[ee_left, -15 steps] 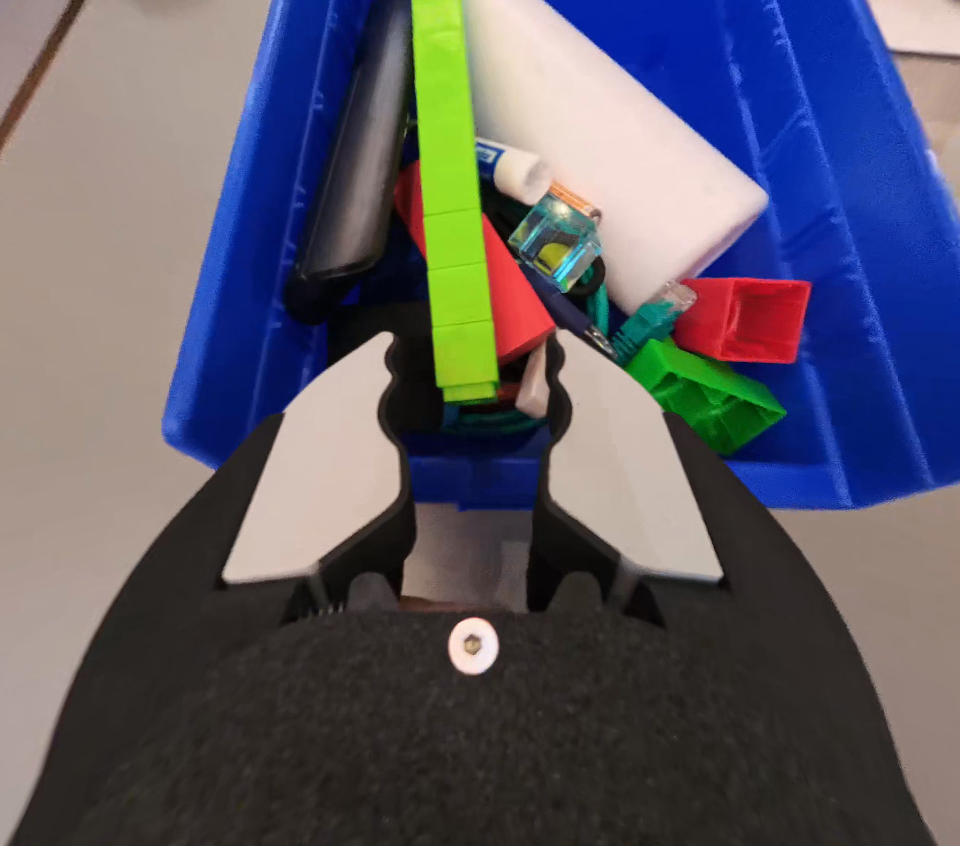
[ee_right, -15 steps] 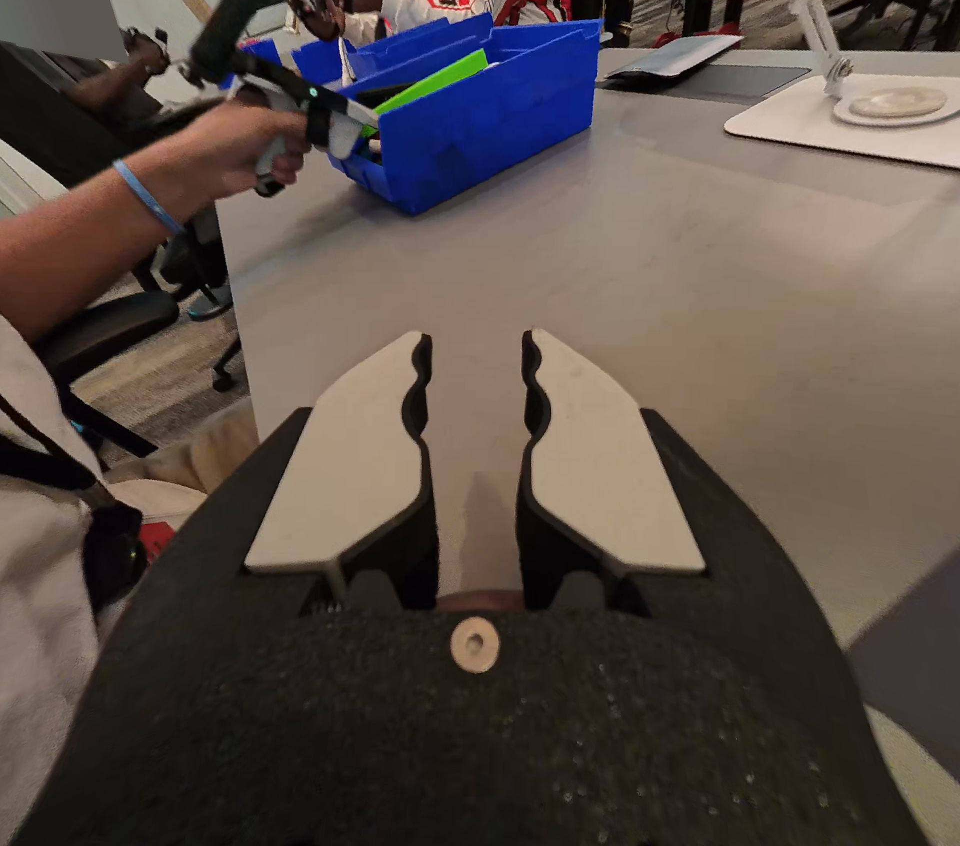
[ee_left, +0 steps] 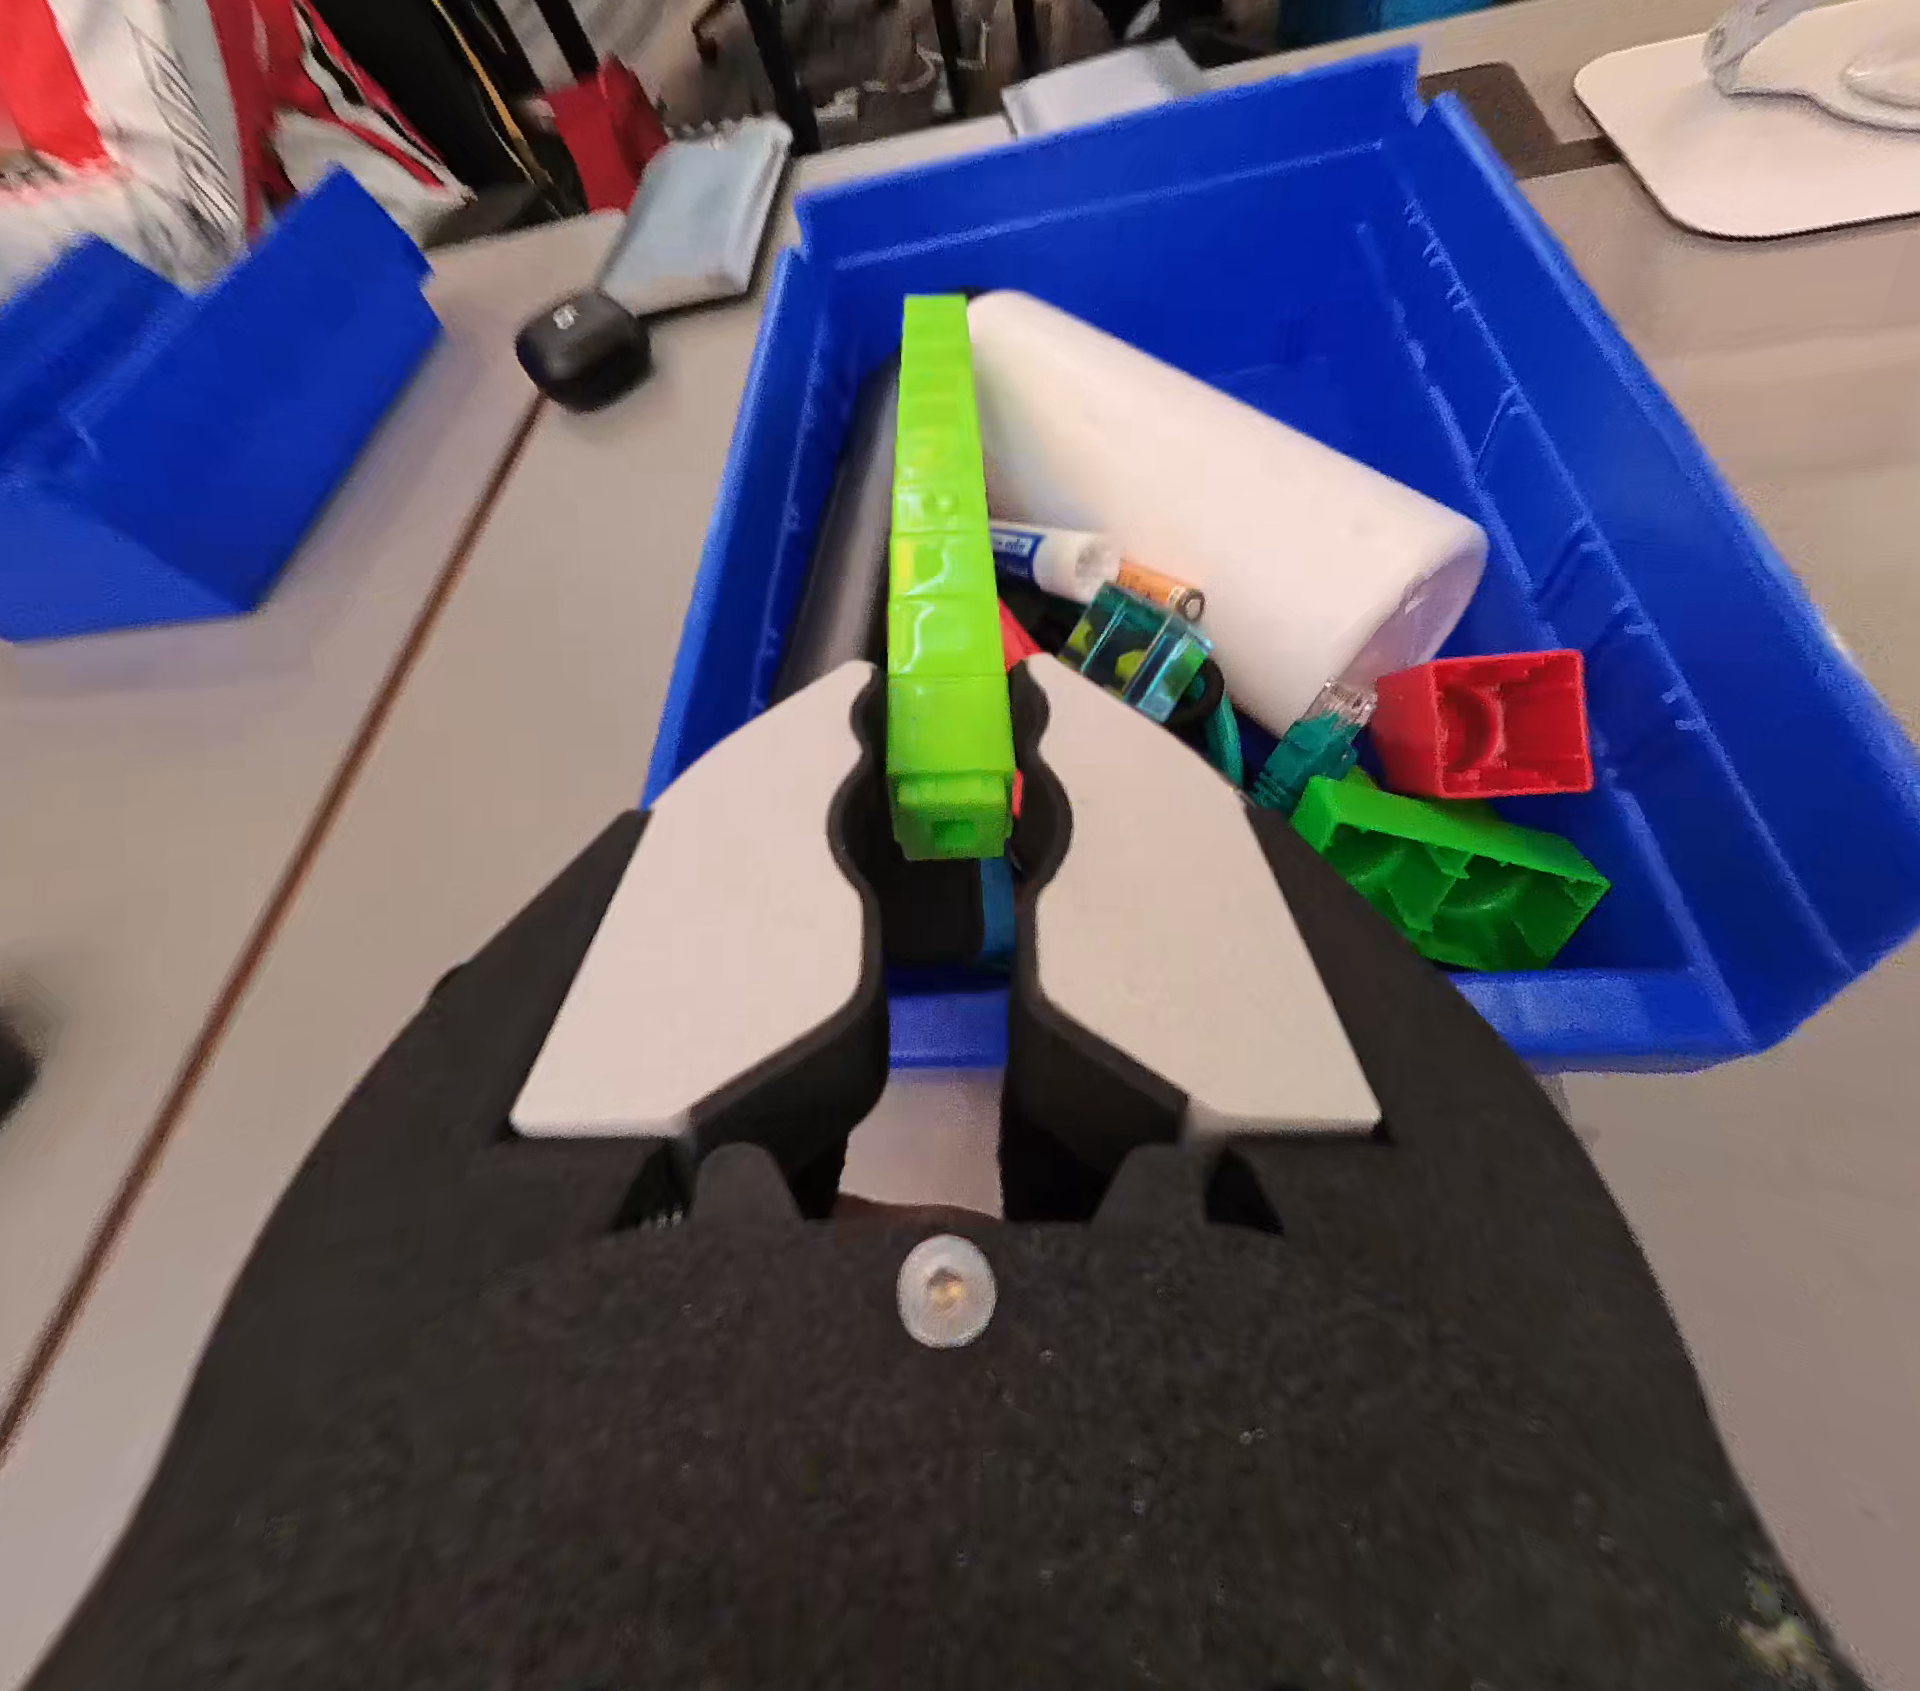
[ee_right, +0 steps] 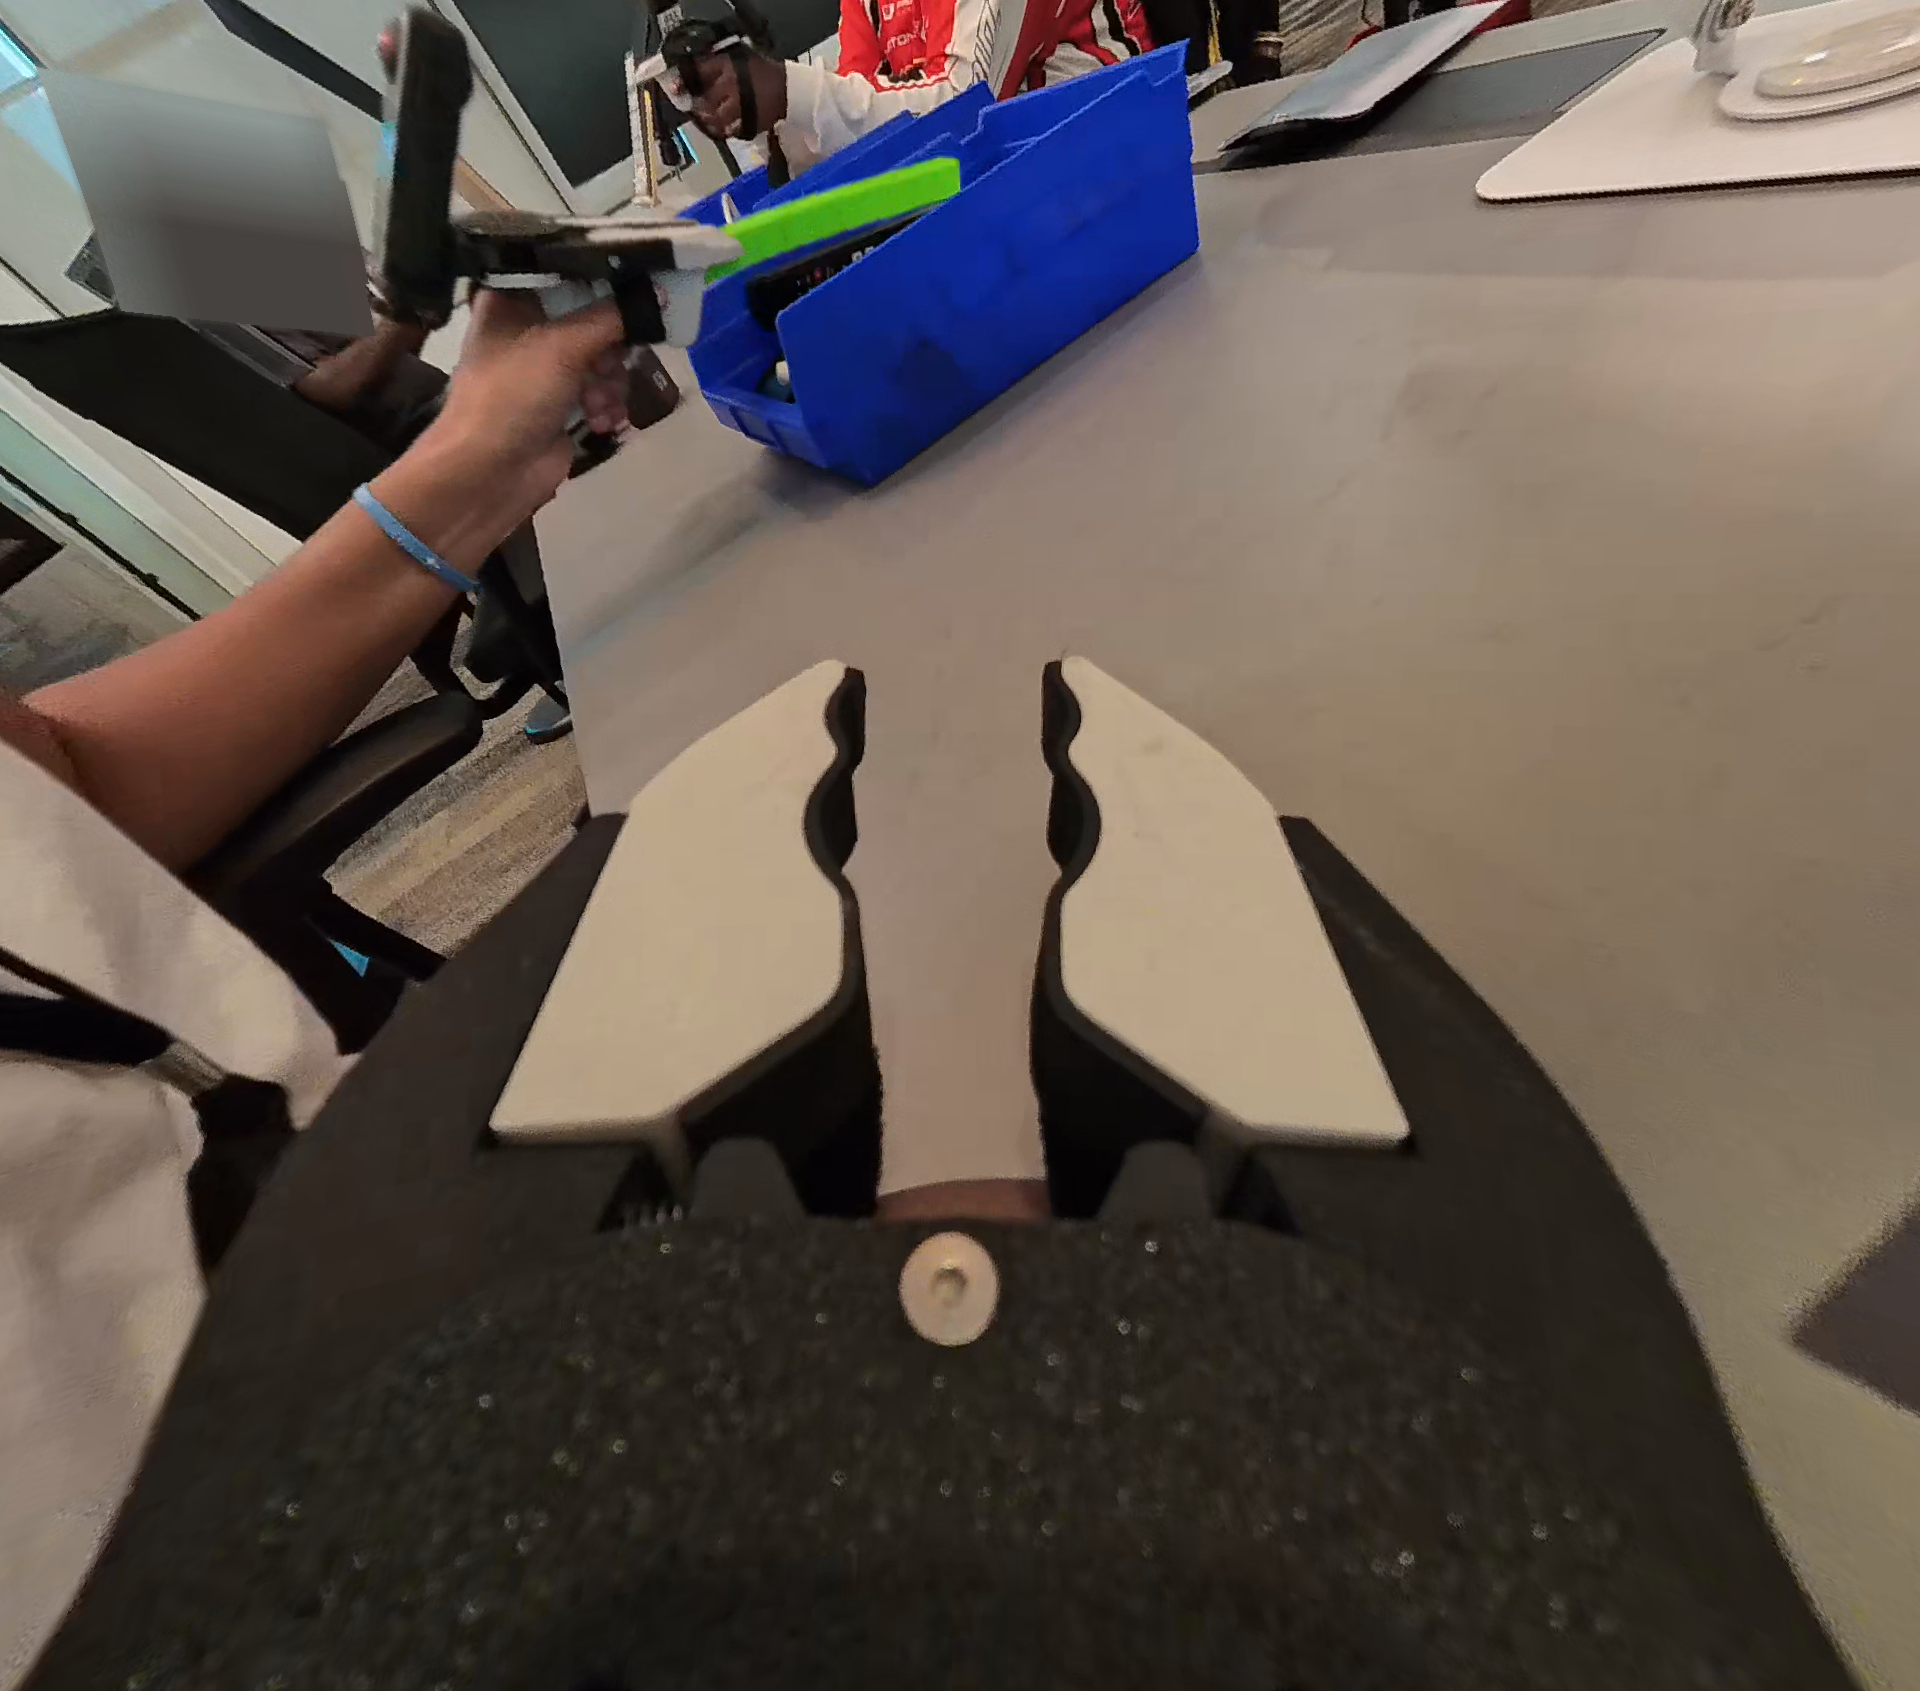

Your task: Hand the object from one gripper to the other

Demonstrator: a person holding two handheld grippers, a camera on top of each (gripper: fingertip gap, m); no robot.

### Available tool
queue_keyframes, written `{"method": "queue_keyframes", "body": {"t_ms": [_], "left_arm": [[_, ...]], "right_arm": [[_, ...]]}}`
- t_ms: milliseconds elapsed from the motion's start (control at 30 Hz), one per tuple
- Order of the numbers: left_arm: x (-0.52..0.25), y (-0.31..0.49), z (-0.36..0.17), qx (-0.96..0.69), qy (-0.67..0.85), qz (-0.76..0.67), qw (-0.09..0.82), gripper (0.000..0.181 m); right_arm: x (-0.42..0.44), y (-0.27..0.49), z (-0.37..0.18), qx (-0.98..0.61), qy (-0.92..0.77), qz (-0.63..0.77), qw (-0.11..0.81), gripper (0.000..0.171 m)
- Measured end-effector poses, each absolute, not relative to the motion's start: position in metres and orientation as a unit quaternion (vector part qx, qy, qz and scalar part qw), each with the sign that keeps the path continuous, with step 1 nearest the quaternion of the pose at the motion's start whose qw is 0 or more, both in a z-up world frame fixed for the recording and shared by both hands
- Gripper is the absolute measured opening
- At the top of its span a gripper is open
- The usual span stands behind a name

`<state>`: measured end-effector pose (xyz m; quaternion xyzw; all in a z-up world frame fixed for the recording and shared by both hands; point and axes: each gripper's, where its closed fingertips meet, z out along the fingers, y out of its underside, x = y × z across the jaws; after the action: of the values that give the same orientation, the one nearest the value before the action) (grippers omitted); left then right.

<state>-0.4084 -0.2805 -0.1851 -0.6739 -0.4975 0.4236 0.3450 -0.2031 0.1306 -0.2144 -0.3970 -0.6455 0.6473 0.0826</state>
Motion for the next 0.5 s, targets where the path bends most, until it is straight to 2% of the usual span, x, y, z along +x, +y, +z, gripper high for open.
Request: {"method": "queue_keyframes", "body": {"t_ms": [333, 500], "left_arm": [[-0.375, -0.226, -0.09, -0.664, -0.363, 0.551, 0.351, 0.022], [-0.346, -0.188, -0.057, -0.658, -0.312, 0.567, 0.385, 0.022]], "right_arm": [[-0.202, 0.118, -0.218, -0.37, -0.682, 0.615, 0.139, 0.031], [-0.202, 0.105, -0.218, -0.341, -0.703, 0.601, 0.169, 0.031]]}}
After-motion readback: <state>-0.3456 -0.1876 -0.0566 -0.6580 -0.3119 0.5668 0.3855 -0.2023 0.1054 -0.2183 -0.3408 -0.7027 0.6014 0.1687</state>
